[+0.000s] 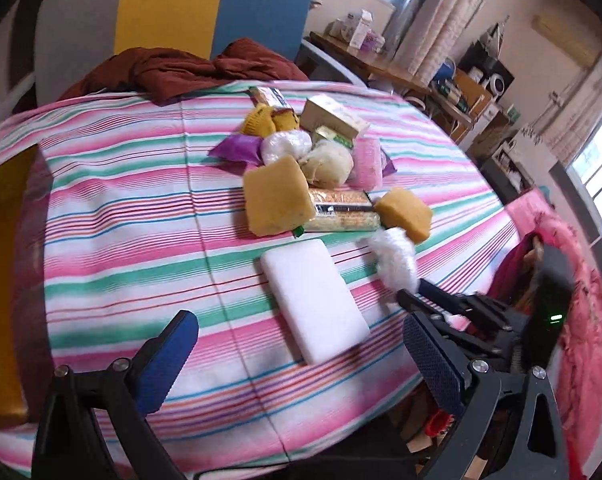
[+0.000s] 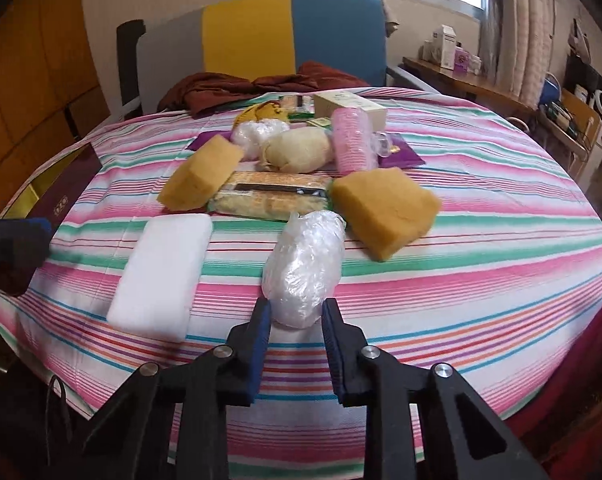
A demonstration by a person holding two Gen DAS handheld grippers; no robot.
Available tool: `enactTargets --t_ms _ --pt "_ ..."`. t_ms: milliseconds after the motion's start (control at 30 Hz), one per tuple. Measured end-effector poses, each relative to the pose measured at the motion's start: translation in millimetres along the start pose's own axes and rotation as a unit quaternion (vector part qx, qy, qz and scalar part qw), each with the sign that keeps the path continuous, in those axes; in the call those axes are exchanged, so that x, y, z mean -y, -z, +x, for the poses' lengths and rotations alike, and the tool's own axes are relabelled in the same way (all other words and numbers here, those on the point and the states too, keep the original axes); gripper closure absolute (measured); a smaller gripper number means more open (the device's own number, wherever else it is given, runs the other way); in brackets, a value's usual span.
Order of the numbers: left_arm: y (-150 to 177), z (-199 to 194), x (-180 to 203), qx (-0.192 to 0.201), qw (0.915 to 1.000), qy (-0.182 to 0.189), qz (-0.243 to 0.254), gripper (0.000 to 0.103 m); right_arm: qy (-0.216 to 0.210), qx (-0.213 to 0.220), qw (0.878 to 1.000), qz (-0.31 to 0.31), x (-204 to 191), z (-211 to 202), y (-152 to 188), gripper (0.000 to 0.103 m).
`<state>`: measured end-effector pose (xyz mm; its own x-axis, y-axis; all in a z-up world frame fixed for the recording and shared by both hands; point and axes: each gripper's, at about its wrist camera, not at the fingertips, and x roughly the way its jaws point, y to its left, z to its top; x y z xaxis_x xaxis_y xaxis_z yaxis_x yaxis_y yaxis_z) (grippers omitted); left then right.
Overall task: Organize objects
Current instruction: 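Grasp the plastic-wrapped white bundle with the right gripper while the left grasps the white foam block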
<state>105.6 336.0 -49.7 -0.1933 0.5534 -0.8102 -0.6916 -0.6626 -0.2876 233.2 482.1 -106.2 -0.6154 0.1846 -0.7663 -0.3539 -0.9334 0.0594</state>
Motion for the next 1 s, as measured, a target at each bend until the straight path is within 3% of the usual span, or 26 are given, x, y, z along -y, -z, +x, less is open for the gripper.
enactTargets --t_ms 200,400,533,633,800,1000 --pt "-7 47 19 -0.030 0.9992 -0.027 0.002 0.000 0.018 -0.010 0.999 0.026 16 0 7 0.077" --pt "-13 76 50 -0.020 0.9933 -0.089 0.070 0.001 0.016 -0.013 0.999 0.043 26 -1 14 0.077" --pt "-5 86 50 -0.016 0.9870 -0.127 0.097 0.023 0.009 -0.012 0.999 0.049 27 -1 14 0.074" --pt "2 83 35 -0.001 0.9919 -0.104 0.072 0.025 0.000 -0.012 0.999 0.040 23 -3 12 0.070" --pt "12 77 30 0.017 0.9914 -0.091 0.092 0.031 0.005 0.011 1.000 0.027 19 -9 2 0.058" --pt "15 72 26 0.027 0.9917 -0.075 0.101 0.038 0.022 0.004 1.000 0.016 18 7 -15 0.058"
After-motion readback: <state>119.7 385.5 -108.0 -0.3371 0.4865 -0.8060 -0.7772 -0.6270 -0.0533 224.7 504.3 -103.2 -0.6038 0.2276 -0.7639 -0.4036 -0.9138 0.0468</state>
